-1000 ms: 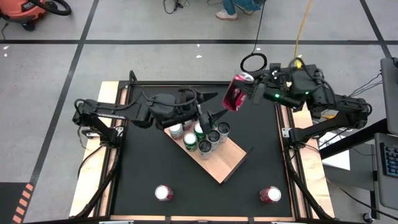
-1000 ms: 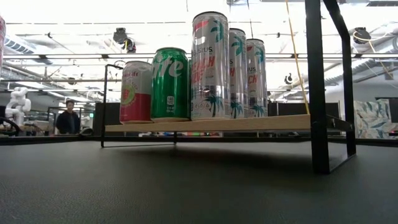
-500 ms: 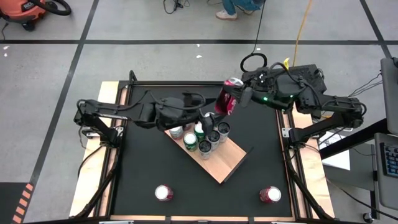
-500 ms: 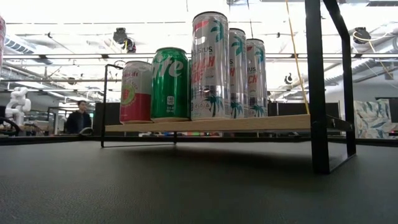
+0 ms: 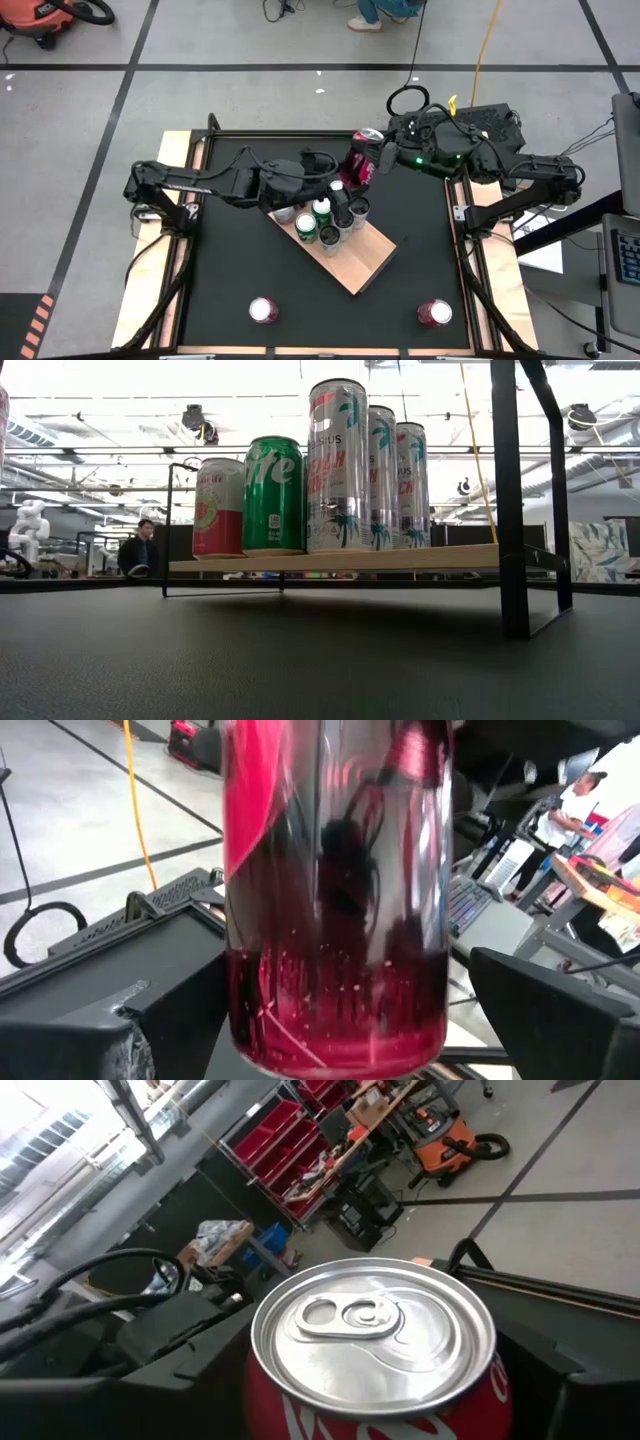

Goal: Place canned beverage on shelf
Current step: Put the top red soda can on the shelf

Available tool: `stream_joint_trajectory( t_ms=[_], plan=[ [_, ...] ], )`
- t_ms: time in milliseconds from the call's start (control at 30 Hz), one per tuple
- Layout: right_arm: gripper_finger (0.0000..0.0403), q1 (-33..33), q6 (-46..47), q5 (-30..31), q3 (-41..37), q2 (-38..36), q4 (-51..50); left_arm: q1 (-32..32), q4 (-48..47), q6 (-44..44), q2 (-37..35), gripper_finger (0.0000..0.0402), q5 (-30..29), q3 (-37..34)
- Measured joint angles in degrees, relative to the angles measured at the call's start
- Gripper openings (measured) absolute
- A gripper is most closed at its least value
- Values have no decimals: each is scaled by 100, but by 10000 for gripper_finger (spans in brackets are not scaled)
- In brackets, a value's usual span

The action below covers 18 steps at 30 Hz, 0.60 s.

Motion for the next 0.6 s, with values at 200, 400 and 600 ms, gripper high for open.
stream_joint_trajectory(
  t_ms=[200,400,600],
  plan=[
    [277,2,108,-76,0,64,35,73,-44,1,73,400,221,0],
    [277,7,136,-85,0,69,40,83,-109,-11,85,386,399,0],
    [277,7,124,-85,-1,69,38,88,-170,-14,85,325,409,0]
  ],
)
